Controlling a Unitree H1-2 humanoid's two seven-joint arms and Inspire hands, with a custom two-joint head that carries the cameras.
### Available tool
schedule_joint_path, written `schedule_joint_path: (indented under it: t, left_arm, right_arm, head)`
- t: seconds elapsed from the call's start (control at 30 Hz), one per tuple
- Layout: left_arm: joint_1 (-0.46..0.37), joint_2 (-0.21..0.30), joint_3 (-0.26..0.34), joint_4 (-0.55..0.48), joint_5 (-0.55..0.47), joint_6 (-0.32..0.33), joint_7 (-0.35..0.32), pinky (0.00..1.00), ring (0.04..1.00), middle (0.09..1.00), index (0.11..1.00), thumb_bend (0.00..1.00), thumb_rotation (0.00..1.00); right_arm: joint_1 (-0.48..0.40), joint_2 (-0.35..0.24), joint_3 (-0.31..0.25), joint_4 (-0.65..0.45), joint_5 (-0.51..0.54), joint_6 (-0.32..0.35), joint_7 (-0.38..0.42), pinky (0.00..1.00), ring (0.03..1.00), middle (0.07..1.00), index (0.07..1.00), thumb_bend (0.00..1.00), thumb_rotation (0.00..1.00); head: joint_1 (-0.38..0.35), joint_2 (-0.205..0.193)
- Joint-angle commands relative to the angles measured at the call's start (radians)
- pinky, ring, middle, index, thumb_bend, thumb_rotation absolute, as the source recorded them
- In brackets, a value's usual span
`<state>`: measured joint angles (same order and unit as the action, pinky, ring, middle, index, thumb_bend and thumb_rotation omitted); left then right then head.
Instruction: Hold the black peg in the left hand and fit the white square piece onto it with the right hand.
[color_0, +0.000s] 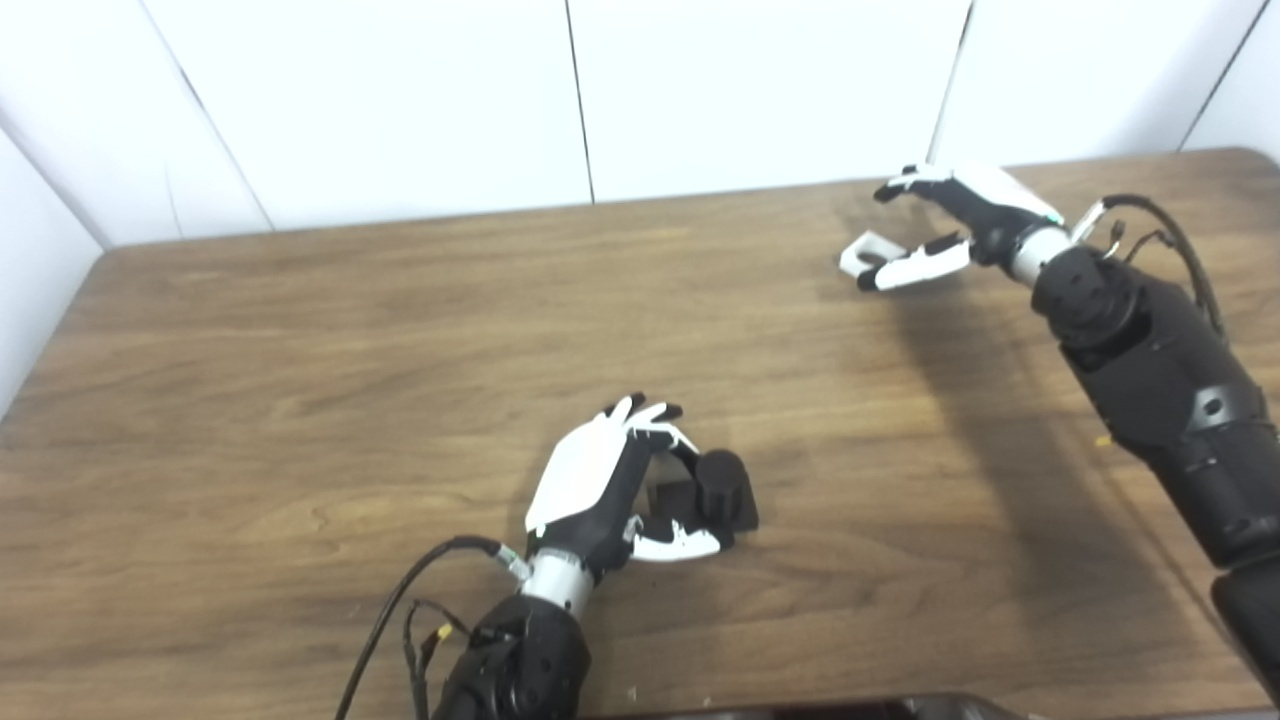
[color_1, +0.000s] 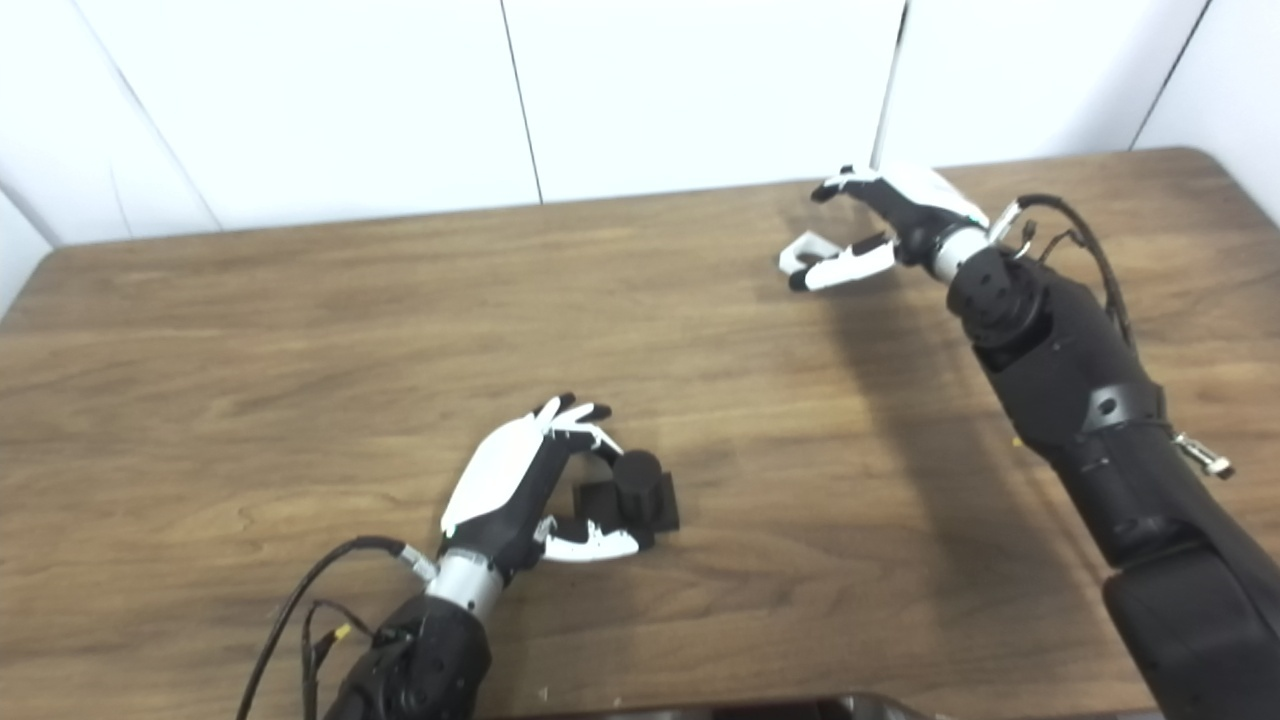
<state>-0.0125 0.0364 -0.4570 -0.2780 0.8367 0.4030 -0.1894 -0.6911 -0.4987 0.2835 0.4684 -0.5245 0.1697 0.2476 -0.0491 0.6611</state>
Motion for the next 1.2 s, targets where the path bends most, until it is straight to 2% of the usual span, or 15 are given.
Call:
schedule_joint_path:
  t: [0.0, 0.23, 0.57, 0.83, 1.17]
  left_arm:
    - [0.004, 0.024, 0.01, 0.047, 0.025, 0.018, -0.002, 1.0, 1.0, 0.901, 0.489, 0.51, 0.08]
    - [0.006, 0.024, 0.01, 0.05, 0.026, 0.014, 0.002, 1.0, 1.0, 0.899, 0.489, 0.51, 0.08]
    - [0.006, 0.023, 0.011, 0.048, 0.03, 0.019, -0.004, 1.0, 1.0, 0.902, 0.488, 0.51, 0.08]
    - [0.008, 0.021, 0.012, 0.043, 0.032, 0.026, -0.011, 1.0, 1.0, 0.908, 0.489, 0.51, 0.08]
    - [0.013, 0.018, 0.012, 0.05, 0.031, 0.017, 0.005, 1.0, 1.0, 0.903, 0.488, 0.51, 0.08]
  right_arm:
    - [-0.077, 0.002, 0.003, -0.008, -0.021, -0.011, -0.017, 1.0, 1.0, 0.997, 0.846, 0.92, 0.42]
    - [-0.104, 0.028, 0.031, 0.043, -0.067, 0.014, -0.033, 1.0, 1.0, 1.0, 0.838, 0.91, 0.43]
    - [-0.135, 0.054, 0.049, 0.128, -0.091, -0.028, -0.069, 1.0, 1.0, 1.0, 0.812, 0.9, 0.42]
    - [-0.157, 0.06, 0.079, 0.185, -0.113, -0.029, -0.09, 1.0, 1.0, 1.0, 0.813, 0.9, 0.43]
    - [-0.172, 0.06, 0.085, 0.24, -0.113, -0.031, -0.11, 1.0, 1.0, 1.0, 0.821, 0.9, 0.44]
  head:
    - [0.0, 0.001]
    - [0.003, 0.003]
    - [0.005, 0.006]
    - [0.005, 0.006]
    - [0.004, 0.005]
